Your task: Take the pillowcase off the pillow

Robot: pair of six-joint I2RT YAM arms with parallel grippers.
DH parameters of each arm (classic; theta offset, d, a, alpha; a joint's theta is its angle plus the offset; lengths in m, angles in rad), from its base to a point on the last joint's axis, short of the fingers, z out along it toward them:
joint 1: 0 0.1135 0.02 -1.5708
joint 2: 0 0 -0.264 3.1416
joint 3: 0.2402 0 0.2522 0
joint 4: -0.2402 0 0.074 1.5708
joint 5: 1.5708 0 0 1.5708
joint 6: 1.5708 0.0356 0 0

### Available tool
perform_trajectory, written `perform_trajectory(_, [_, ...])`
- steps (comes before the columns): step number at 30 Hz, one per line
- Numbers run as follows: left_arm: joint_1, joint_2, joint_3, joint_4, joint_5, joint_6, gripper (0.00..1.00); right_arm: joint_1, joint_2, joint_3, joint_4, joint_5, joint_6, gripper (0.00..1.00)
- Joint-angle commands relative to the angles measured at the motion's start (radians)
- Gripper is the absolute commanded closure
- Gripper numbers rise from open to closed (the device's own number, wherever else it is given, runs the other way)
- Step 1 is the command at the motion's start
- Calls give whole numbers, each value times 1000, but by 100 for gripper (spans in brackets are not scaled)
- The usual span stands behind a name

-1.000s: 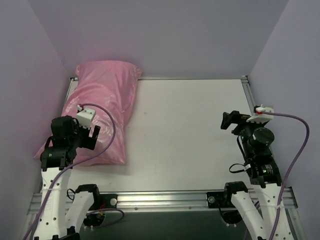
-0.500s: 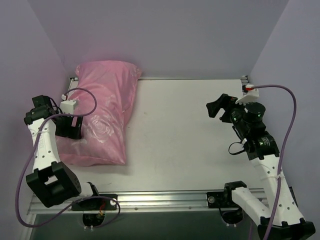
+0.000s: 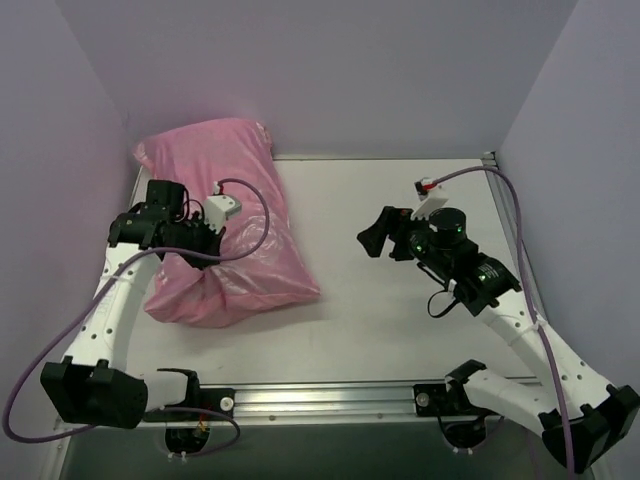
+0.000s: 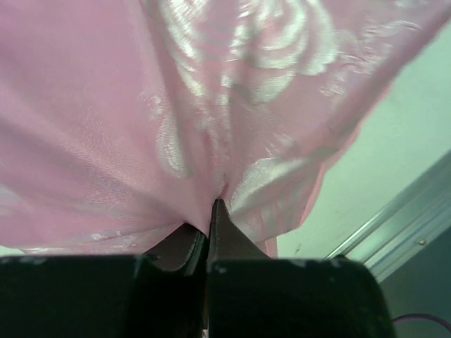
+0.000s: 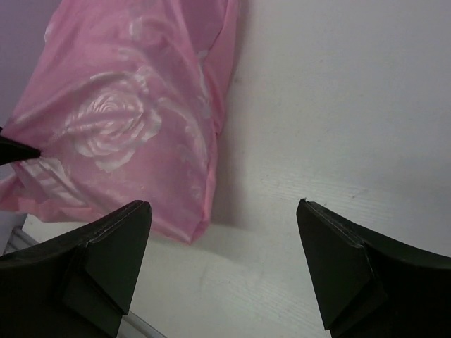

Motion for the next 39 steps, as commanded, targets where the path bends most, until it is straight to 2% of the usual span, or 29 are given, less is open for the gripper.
perform_trajectory(1, [-106,-114,183,16,115,-52,98,143,65,74,50,-5,-19,13])
perform_trajectory(4, [-103,-100,294,-15,99,-72,98,323,133,123,52,73,-105,10])
perform_trajectory(6, [-99,-103,313,-11,84,-74,98,454,168,143,49,145,-169,8])
perform_trajectory(9, [-90,-106,311,-1,117,-98,98,585,268,220,36,305,-249,7])
perform_trajectory(10, [-80,-108,311,-3,154,-103,98,699,286,244,38,442,-281,7])
perform_trajectory(13, [-74,-109,328,-3,179,-106,98,917,351,312,94,631,-491,3])
perform_trajectory(14, [-71,-109,336,-3,182,-107,98,950,369,335,113,703,-554,2])
perform_trajectory(16, [-65,-109,351,-4,189,-112,98,981,441,352,145,725,-671,0])
perform_trajectory(20, [-35,-111,389,-1,266,-127,98,952,578,347,180,779,-805,0])
perform_trajectory(25, [1,-126,406,3,361,-147,98,874,642,309,363,836,-814,0])
perform_trajectory(27, [7,-138,408,-3,392,-143,98,848,671,333,381,866,-816,2])
perform_trajectory(29, [13,-149,409,-9,410,-138,98,834,700,365,353,857,-816,11])
perform_trajectory(31, [19,-155,414,-9,422,-137,98,812,745,434,267,795,-799,95])
perform_trajectory(32, [24,-160,415,-3,416,-147,98,812,754,453,241,785,-777,100])
perform_trajectory(33, [32,-160,417,3,403,-155,98,811,759,471,215,753,-758,100])
perform_trajectory(34, [36,-161,425,8,365,-161,90,811,753,494,178,709,-738,100])
perform_trajectory(35, [44,-158,431,18,340,-178,70,805,742,498,168,686,-709,100])
perform_trajectory(36, [48,-157,440,23,317,-187,44,794,705,498,161,652,-640,100])
perform_trajectory(37, [64,-154,463,25,298,-192,26,745,682,495,151,615,-598,100])
perform_trajectory(38, [70,-148,483,22,269,-192,6,707,659,484,145,510,-552,100])
perform_trajectory(39, [76,-143,503,23,251,-201,6,661,607,478,138,430,-508,100])
